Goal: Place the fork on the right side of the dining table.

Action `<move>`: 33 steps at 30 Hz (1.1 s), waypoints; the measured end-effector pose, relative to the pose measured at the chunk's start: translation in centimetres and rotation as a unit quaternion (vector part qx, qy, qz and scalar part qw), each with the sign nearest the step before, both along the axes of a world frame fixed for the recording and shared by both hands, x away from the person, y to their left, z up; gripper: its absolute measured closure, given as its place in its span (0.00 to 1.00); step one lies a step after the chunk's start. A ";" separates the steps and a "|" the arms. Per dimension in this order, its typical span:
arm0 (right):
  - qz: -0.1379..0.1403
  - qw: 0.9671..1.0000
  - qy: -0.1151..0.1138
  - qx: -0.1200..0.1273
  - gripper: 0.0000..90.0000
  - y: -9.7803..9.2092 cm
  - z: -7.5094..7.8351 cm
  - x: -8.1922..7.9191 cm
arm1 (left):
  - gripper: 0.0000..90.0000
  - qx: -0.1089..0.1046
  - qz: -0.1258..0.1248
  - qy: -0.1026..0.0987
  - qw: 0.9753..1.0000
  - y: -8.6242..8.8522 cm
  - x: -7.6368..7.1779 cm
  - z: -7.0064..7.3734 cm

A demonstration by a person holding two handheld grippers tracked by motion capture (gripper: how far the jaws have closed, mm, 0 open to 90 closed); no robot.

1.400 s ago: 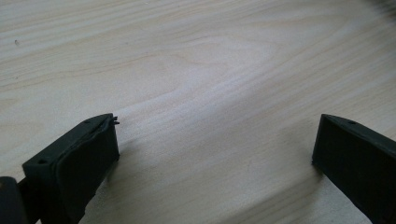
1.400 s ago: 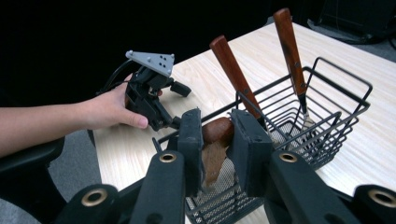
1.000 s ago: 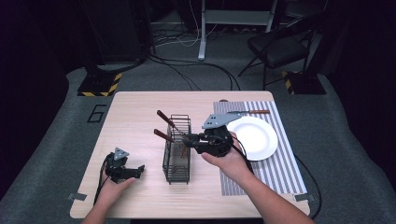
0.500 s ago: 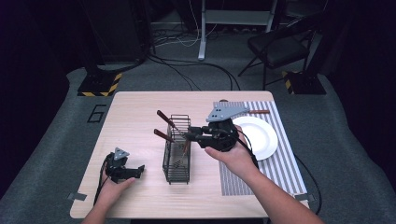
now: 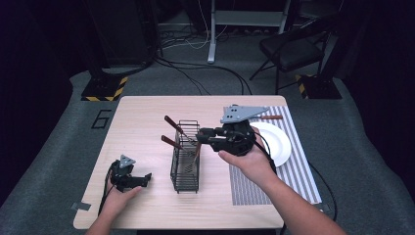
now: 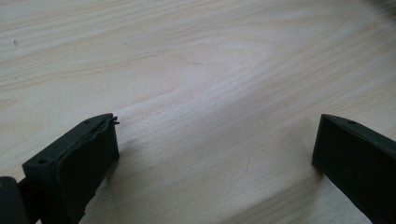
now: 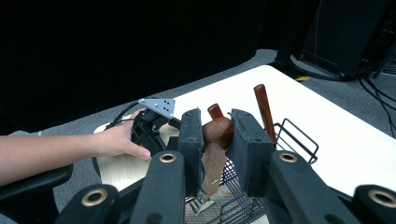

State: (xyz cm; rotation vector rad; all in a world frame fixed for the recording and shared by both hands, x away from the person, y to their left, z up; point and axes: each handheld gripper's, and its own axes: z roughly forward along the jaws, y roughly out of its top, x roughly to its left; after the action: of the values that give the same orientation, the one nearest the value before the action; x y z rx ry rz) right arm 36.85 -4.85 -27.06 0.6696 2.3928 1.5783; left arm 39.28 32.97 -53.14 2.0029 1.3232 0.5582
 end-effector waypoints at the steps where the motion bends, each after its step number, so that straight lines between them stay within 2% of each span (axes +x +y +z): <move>1: 0.002 1.000 -0.003 -0.001 0.82 -0.1 0.1 0.0 | 0.00 0.000 0.000 0.000 1.000 0.0 0.0 0.0; 8: 0.000 1.000 -0.003 0.008 0.82 -1.1 1.2 -0.4 | 0.00 0.000 0.000 0.000 1.000 0.0 0.0 0.0; 17: -0.008 1.000 -0.013 0.006 0.82 -2.8 2.2 -1.0 | 0.00 0.001 0.000 0.000 1.000 0.0 0.0 0.0; 18: -0.012 1.000 -0.017 0.006 0.82 -3.4 2.4 -1.1 | 0.00 0.001 0.000 0.000 1.000 0.0 0.0 0.0; 25: -0.029 0.999 -0.014 0.008 0.82 -5.3 2.5 -1.1 | 0.00 0.001 0.002 0.001 1.000 0.0 0.0 0.0; 33: -0.054 0.998 -0.022 0.005 0.82 -7.2 1.3 -1.0 | 0.00 0.001 0.002 0.001 1.000 0.0 0.0 0.0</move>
State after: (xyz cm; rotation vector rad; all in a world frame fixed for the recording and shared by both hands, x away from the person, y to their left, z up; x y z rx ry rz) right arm 35.81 -12.04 -25.74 0.7463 2.2789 1.5443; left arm 39.27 32.93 -53.13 2.0035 1.3286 0.5601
